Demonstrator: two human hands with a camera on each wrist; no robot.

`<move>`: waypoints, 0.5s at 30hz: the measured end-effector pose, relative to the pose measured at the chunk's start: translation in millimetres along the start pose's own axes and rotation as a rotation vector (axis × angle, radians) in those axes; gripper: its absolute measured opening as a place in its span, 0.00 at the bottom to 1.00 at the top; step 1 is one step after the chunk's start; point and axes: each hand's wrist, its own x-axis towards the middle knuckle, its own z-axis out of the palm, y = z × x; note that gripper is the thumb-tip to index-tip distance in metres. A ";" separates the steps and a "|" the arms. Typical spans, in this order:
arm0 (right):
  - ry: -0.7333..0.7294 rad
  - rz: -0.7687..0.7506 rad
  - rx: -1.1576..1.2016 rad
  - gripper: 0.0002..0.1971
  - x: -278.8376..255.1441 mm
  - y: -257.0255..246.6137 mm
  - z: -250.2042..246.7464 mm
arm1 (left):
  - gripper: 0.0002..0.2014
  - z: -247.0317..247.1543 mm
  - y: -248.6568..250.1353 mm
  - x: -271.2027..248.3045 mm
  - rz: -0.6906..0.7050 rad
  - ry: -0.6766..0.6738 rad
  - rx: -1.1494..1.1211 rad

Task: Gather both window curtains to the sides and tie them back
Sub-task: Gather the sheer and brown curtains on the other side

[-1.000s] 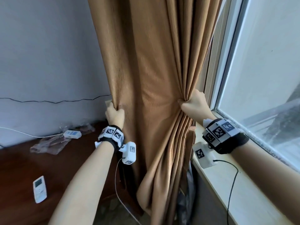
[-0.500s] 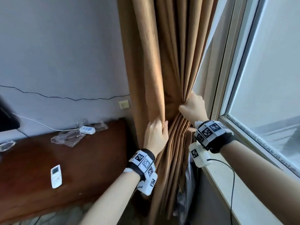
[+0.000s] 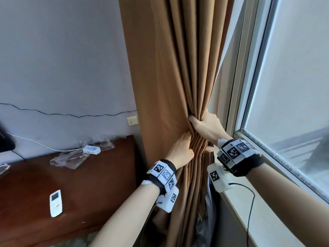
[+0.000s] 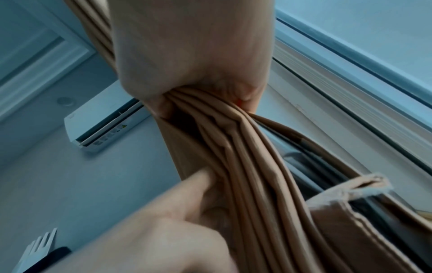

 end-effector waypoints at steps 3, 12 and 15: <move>-0.048 0.010 0.035 0.43 1.0 -4.4 1.7 | 0.35 -7.7 -2.7 6.3 -0.036 -0.062 -0.022; 0.099 -0.155 -0.136 0.09 10.8 19.9 1.9 | 0.25 -55.0 -57.8 47.6 0.003 0.221 -0.182; 0.121 -0.148 -0.140 0.06 12.5 30.4 -1.8 | 0.20 -83.8 -102.9 73.1 -0.227 0.557 -0.345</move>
